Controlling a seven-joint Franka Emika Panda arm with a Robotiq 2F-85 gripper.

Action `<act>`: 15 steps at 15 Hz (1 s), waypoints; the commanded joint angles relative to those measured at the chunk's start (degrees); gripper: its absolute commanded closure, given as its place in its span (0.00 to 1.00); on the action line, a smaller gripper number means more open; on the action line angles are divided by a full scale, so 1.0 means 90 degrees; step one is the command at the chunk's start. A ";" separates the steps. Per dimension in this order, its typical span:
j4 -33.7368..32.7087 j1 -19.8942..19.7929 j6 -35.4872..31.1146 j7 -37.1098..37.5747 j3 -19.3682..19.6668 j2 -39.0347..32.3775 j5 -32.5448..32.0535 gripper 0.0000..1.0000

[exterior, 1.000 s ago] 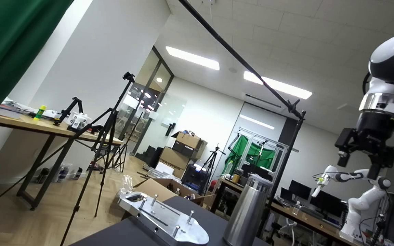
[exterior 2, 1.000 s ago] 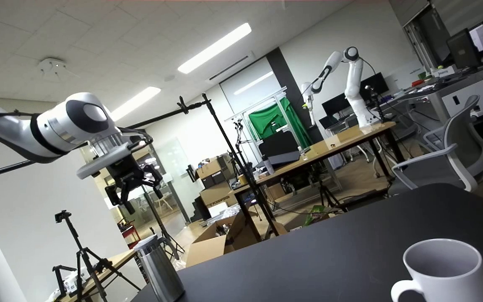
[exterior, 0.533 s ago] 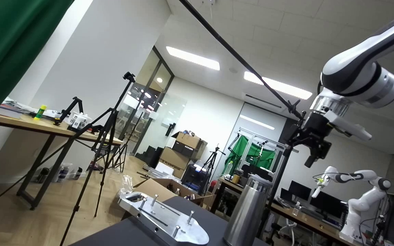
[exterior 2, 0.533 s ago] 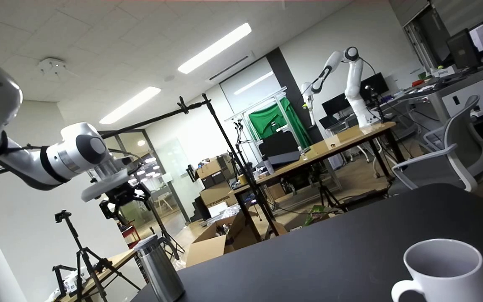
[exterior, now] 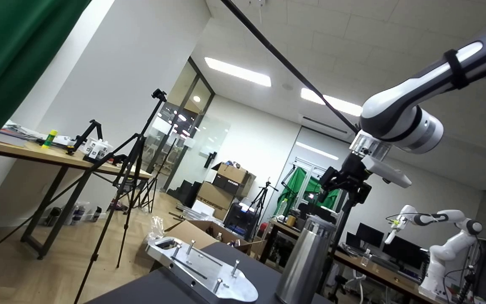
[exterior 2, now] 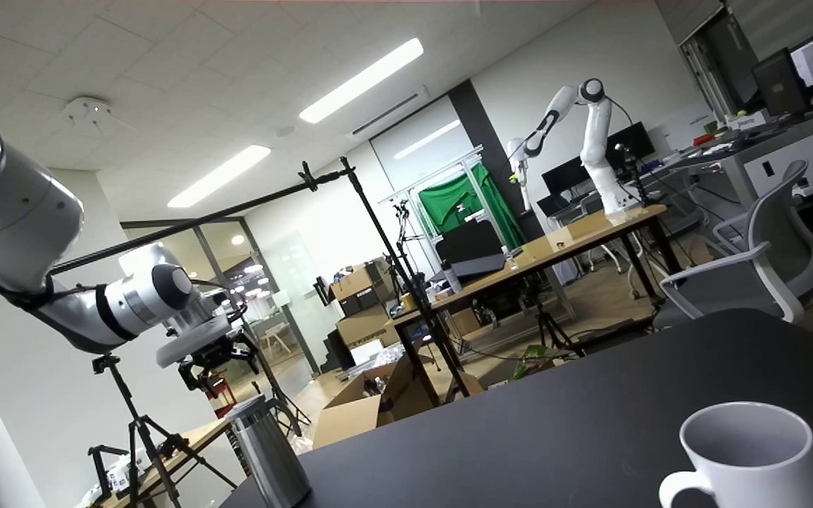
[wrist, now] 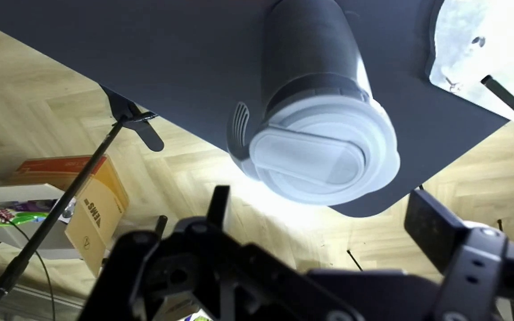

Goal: Open the lid on the top of the flask, close it, and then open it again

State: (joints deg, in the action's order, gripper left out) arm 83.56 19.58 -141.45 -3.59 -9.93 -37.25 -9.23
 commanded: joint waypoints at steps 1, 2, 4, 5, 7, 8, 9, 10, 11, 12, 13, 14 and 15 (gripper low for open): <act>-0.0750 0.0243 0.0159 0.0109 0.0218 -0.0450 -0.0246 0.25; -0.0848 0.0282 0.0162 0.0103 0.0255 -0.0506 -0.0302 0.32; -0.1031 0.0324 0.0206 0.0084 0.0275 -0.0604 -0.0299 0.47; -0.1114 0.0331 0.0286 0.0068 0.0264 -0.0643 -0.0277 0.55; -0.1289 0.0339 0.0689 0.0046 0.0226 -0.0687 -0.0210 0.67; -0.1387 0.0363 0.1113 0.0031 0.0235 -0.0689 -0.0213 0.76; -0.1489 0.0363 0.1434 0.0010 0.0212 -0.0712 -0.0187 0.81; -0.1595 0.0363 0.1702 -0.0008 0.0190 -0.0743 -0.0169 0.89; -0.1701 0.0360 0.1933 -0.0028 0.0165 -0.0773 -0.0146 0.95; -0.1802 0.0357 0.2118 -0.0046 0.0140 -0.0810 -0.0121 0.99; -0.1881 0.0353 0.2232 -0.0054 0.0118 -0.0846 -0.0098 1.00; -0.1961 0.0346 0.2335 -0.0074 0.0090 -0.0887 -0.0059 1.00; -0.2030 0.0346 0.2388 -0.0083 0.0075 -0.0928 -0.0031 1.00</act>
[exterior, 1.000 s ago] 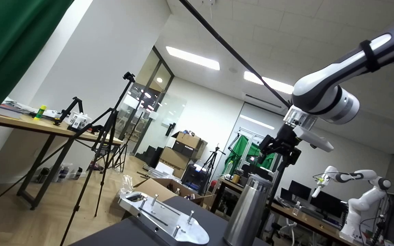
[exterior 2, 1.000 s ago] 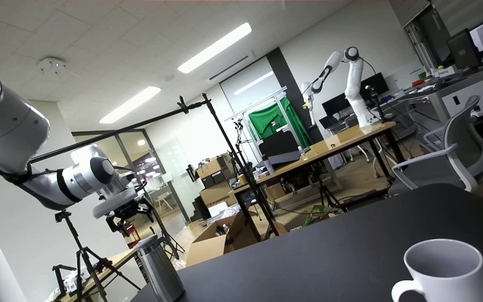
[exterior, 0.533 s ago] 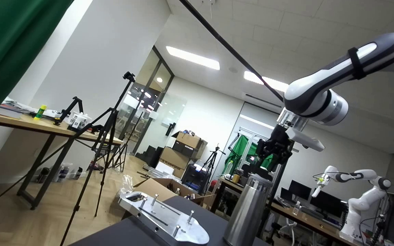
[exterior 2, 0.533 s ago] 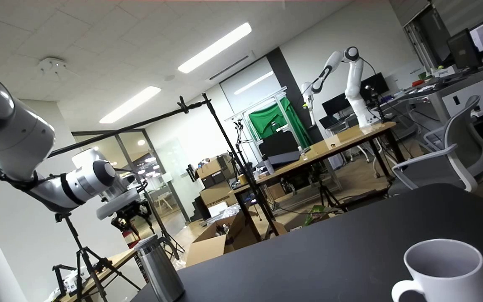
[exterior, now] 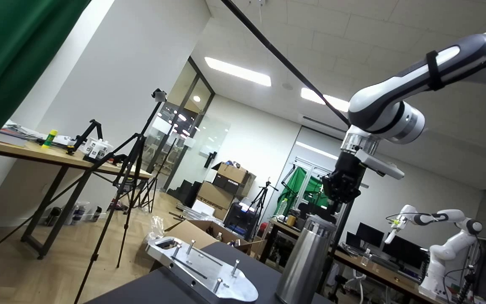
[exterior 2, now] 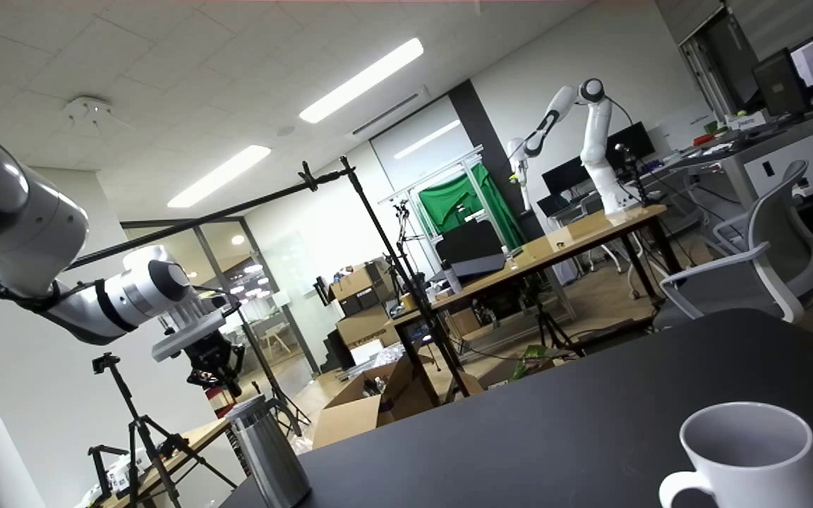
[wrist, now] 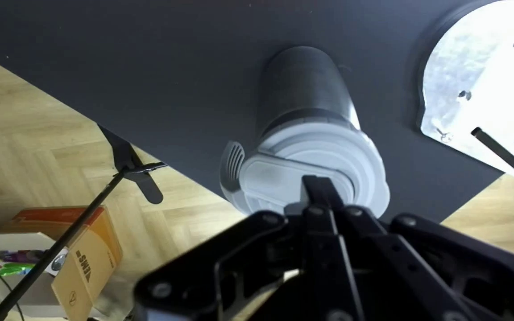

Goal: Open the lid on the top of the flask, close it, and then open it again

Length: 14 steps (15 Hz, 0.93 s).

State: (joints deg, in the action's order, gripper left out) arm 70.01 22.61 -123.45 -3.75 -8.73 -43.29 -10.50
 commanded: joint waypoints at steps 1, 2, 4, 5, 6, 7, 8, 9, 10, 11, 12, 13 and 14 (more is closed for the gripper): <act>-0.0577 0.0005 0.0432 -0.0094 -0.0081 -0.0294 0.0149 1.00; -0.0638 0.0011 0.0475 -0.0107 -0.0091 -0.0333 0.0163 1.00; -0.0738 0.0014 0.0490 -0.0150 -0.0125 -0.0422 0.0199 1.00; -0.0772 0.0015 0.0491 -0.0169 -0.0139 -0.0461 0.0216 1.00; -0.0807 0.0020 0.0470 -0.0188 -0.0150 -0.0502 0.0236 1.00; -0.0778 0.0002 0.0423 -0.0205 -0.0177 -0.0511 0.0250 1.00; -0.0804 0.0013 0.0387 -0.0199 -0.0176 -0.0554 0.0242 1.00; -0.0817 0.0008 0.0383 -0.0210 -0.0191 -0.0583 0.0249 1.00; -0.0837 0.0007 0.0392 -0.0210 -0.0194 -0.0613 0.0249 1.00; -0.0862 0.0004 0.0394 -0.0214 -0.0199 -0.0645 0.0251 1.00; -0.0885 -0.0001 0.0394 -0.0223 -0.0205 -0.0676 0.0256 1.00; -0.0913 -0.0002 0.0396 -0.0222 -0.0203 -0.0702 0.0256 1.00; -0.0933 -0.0005 0.0397 -0.0225 -0.0204 -0.0722 0.0261 1.00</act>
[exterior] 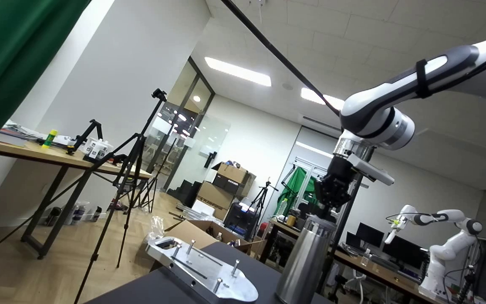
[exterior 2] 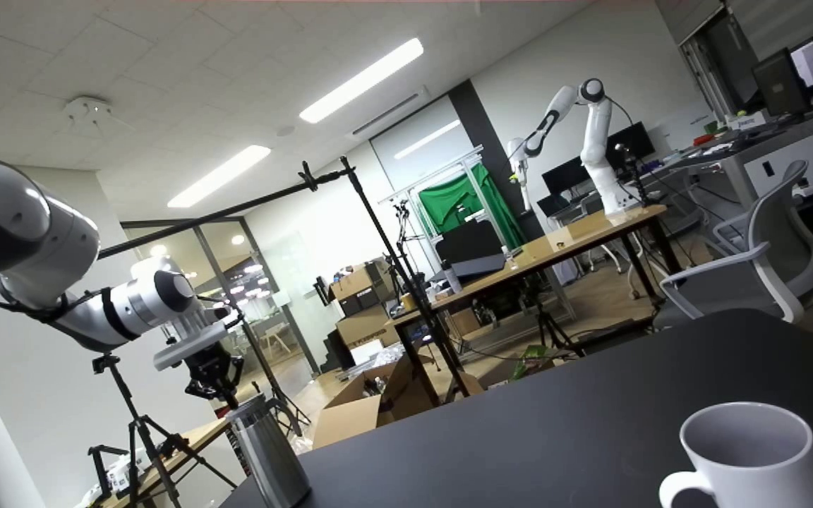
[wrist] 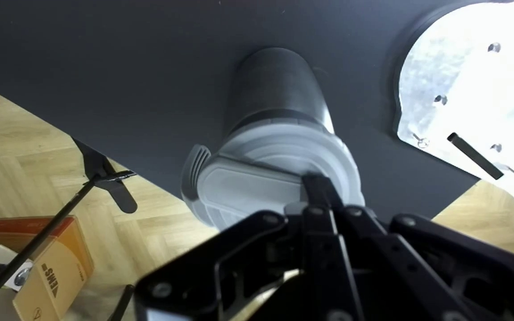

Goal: Open the lid on the top of the flask, close it, and then open it again

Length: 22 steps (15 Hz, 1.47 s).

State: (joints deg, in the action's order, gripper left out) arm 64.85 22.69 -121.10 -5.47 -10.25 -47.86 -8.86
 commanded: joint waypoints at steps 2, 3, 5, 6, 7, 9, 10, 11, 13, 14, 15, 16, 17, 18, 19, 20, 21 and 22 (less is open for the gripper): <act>-0.0399 -0.0013 0.0148 -0.0042 -0.0025 -0.0265 0.0084 1.00; -0.0418 -0.0012 0.0156 -0.0043 -0.0022 -0.0289 0.0087 1.00; -0.0466 -0.0011 0.0201 -0.0060 -0.0018 -0.0352 0.0095 1.00; -0.0574 0.0013 0.0276 -0.0096 0.0004 -0.0435 0.0147 1.00; -0.0631 0.0001 0.0344 -0.0145 -0.0015 -0.0495 0.0189 1.00; -0.0823 -0.0023 0.0569 -0.0241 -0.0049 -0.0649 0.0290 1.00; -0.0932 -0.0030 0.0687 -0.0293 -0.0062 -0.0724 0.0335 1.00; -0.1067 -0.0037 0.0847 -0.0339 -0.0070 -0.0811 0.0398 1.00; -0.1313 -0.0032 0.1019 -0.0402 -0.0058 -0.0958 0.0480 1.00; -0.1452 -0.0029 0.1098 -0.0427 -0.0055 -0.1017 0.0512 1.00; -0.1558 -0.0038 0.1132 -0.0462 -0.0067 -0.1054 0.0558 1.00; -0.1562 -0.0061 0.1095 -0.0489 -0.0086 -0.1012 0.0592 1.00; -0.1615 -0.0064 0.1080 -0.0490 -0.0076 -0.0962 0.0617 1.00; -0.1621 -0.0066 0.1070 -0.0485 -0.0061 -0.0912 0.0637 1.00; -0.1579 -0.0074 0.1062 -0.0469 -0.0038 -0.0826 0.0652 1.00; -0.1534 -0.0081 0.1067 -0.0444 -0.0011 -0.0757 0.0647 1.00; -0.1474 -0.0106 0.1023 -0.0435 0.0007 -0.0696 0.0638 1.00; -0.1445 -0.0141 0.1019 -0.0446 -0.0003 -0.0664 0.0660 1.00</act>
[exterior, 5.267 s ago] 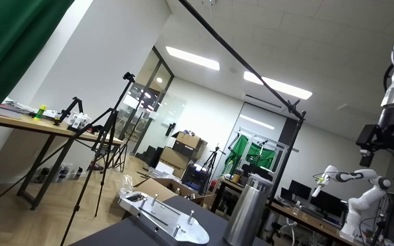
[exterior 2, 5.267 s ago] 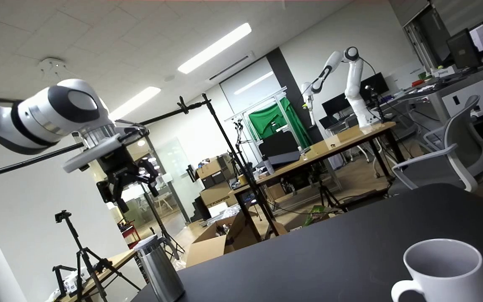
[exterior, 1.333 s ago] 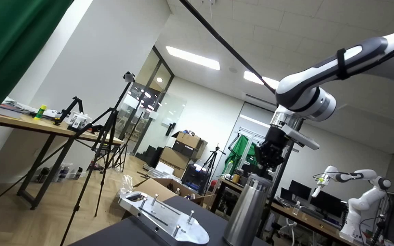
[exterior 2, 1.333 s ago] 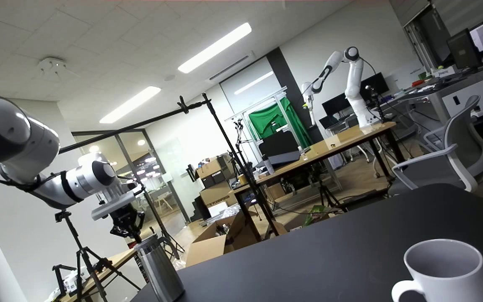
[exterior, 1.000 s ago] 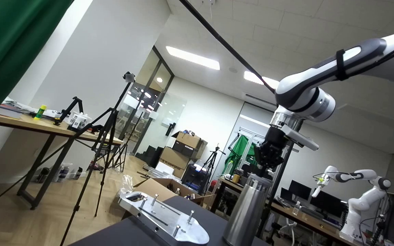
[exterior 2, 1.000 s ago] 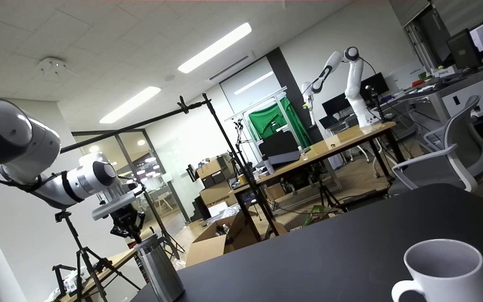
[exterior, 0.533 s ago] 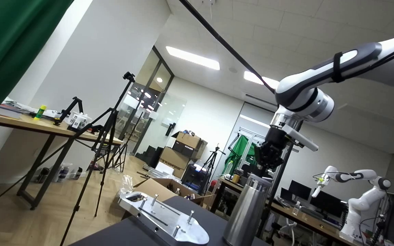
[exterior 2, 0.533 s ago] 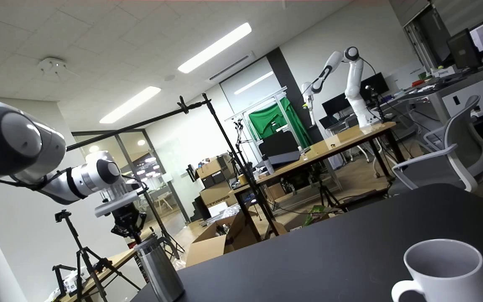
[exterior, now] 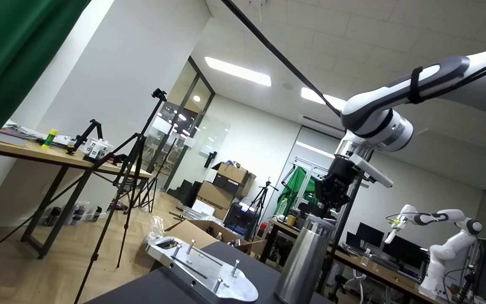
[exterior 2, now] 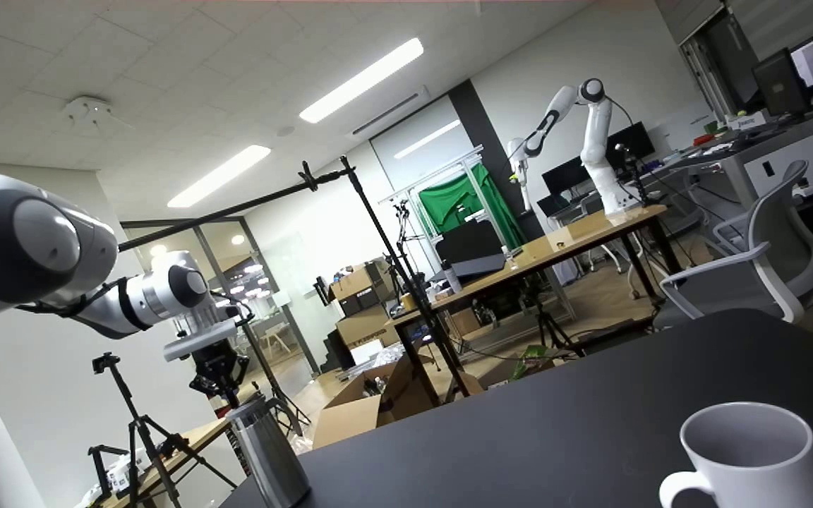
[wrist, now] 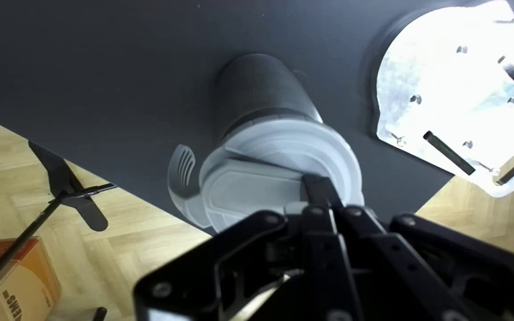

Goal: Open the lid on the top of the flask, close it, and then open it again

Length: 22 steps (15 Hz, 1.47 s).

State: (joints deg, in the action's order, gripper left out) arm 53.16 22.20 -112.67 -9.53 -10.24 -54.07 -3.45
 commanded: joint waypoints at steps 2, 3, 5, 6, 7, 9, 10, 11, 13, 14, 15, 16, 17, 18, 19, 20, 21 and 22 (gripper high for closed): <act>-0.0093 -0.0174 0.0050 -0.0015 -0.0017 0.0091 0.0091 1.00; -0.0094 -0.0208 0.0058 -0.0018 -0.0016 0.0111 0.0093 1.00; -0.0093 -0.0280 0.0075 -0.0023 -0.0015 0.0148 0.0090 1.00; -0.0085 -0.0318 0.0047 -0.0025 -0.0014 0.0162 0.0088 1.00; -0.0095 -0.0347 0.0036 -0.0016 -0.0008 0.0163 0.0081 1.00; -0.0121 -0.0417 0.0032 -0.0018 -0.0015 0.0142 0.0090 1.00; -0.0126 -0.0442 0.0032 -0.0014 -0.0017 0.0131 0.0089 1.00; -0.0127 -0.0465 0.0026 -0.0016 -0.0022 0.0119 0.0091 1.00; -0.0139 -0.0495 0.0039 -0.0015 -0.0025 0.0087 0.0087 1.00; -0.0145 -0.0500 0.0053 -0.0002 -0.0019 0.0071 0.0080 1.00; -0.0150 -0.0504 0.0082 0.0018 -0.0014 0.0051 0.0078 1.00; -0.0150 -0.0510 0.0098 0.0019 -0.0018 0.0038 0.0083 1.00; -0.0152 -0.0506 0.0113 0.0034 -0.0011 0.0018 0.0076 1.00; -0.0152 -0.0506 0.0128 0.0037 -0.0014 0.0002 0.0079 1.00; -0.0149 -0.0499 0.0131 0.0046 -0.0011 -0.0015 0.0075 1.00; -0.0141 -0.0492 0.0121 0.0055 -0.0008 -0.0032 0.0070 1.00; -0.0137 -0.0486 0.0125 0.0059 -0.0005 -0.0048 0.0065 1.00; -0.0138 -0.0479 0.0130 0.0067 0.0000 -0.0062 0.0058 1.00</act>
State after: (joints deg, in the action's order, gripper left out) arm 52.57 17.92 -112.66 -9.62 -10.22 -54.26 -3.28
